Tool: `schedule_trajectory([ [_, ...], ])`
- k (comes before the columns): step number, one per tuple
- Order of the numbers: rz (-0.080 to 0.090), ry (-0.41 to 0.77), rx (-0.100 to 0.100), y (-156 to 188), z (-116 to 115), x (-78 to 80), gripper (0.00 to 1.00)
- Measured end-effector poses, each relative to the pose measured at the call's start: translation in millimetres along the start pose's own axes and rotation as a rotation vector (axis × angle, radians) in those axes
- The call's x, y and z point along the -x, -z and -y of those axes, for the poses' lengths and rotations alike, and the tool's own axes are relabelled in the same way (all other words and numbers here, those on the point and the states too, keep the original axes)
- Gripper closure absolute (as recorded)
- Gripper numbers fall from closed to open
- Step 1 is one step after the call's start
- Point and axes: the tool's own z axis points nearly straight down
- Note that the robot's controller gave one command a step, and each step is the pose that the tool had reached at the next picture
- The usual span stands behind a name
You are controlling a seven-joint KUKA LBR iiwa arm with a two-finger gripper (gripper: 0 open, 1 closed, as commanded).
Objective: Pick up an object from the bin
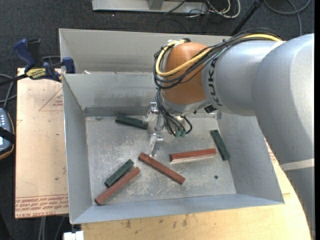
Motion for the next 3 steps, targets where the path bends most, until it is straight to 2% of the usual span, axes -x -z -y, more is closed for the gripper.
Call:
schedule_trajectory([
  [1, 0.021, 0.045, 0.003, -13.3, -2.3, -1.3, 0.00],
  [2, 0.024, 0.123, 0.001, -7.9, -17.2, -33.7, 0.00],
  [3, 0.008, 0.032, 0.005, -22.4, 30.7, 31.0, 1.00],
])
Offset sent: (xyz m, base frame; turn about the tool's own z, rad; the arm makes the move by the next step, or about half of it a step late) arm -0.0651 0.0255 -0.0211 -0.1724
